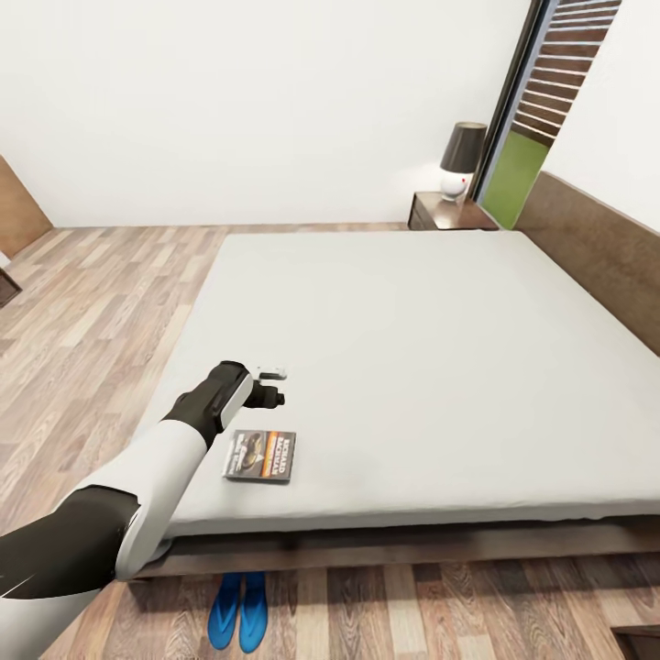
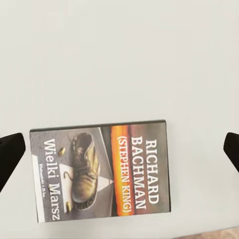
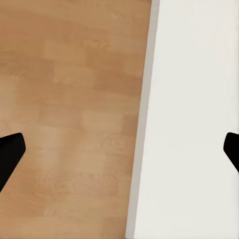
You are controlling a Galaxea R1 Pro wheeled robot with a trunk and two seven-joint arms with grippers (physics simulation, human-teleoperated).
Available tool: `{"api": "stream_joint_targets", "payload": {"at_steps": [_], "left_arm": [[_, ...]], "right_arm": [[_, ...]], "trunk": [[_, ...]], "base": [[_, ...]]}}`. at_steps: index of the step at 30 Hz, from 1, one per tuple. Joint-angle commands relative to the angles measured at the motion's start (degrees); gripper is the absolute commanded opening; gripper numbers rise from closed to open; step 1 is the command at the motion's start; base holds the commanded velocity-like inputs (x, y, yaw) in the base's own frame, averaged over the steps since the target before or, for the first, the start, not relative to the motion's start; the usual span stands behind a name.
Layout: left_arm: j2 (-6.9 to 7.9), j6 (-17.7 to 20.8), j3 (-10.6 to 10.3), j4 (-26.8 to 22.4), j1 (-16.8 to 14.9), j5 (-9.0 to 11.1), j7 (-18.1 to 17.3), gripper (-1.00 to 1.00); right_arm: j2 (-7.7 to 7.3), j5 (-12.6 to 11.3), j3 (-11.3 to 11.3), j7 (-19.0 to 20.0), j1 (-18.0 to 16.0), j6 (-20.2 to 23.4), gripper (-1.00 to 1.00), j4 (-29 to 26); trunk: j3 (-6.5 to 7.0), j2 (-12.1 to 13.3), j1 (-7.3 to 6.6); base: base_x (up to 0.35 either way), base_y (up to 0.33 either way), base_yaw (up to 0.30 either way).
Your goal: In the bedroom, move the book from the bed onto either nightstand, and place the two sandals side by side next to the bed.
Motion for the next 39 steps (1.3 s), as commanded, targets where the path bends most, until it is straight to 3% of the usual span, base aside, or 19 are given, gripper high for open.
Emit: {"api": "stream_joint_targets", "payload": {"at_steps": [1, 12, 39], "left_arm": [[0.04, 0.21, -0.3, -0.05, -0.03, 0.49, 0.29, 1.0], [0.06, 0.22, -0.03, -0.02, -0.08, 0.63, 0.29, 1.0], [0.16, -1.43, -0.23, -0.6, -0.27, 0.58, 0.31, 1.0]], "right_arm": [[0.0, 0.36, -0.05, 0.02, 0.02, 0.2, 1.0, -0.07], [-0.07, 0.36, -0.06, 0.02, 0.02, 0.15, 1.0, -0.08], [-0.1, 0.36, 0.18, 0.02, 0.02, 0.1, 1.0, -0.08]], "trunk": [[-0.1, -0.02, 0.0], [-0.74, -0.02, 0.0], [-0.99, -0.02, 0.0]], "base": [[0.0, 0.0, 0.127], [0.0, 0.0, 0.103], [0.0, 0.0, 0.005]]}}
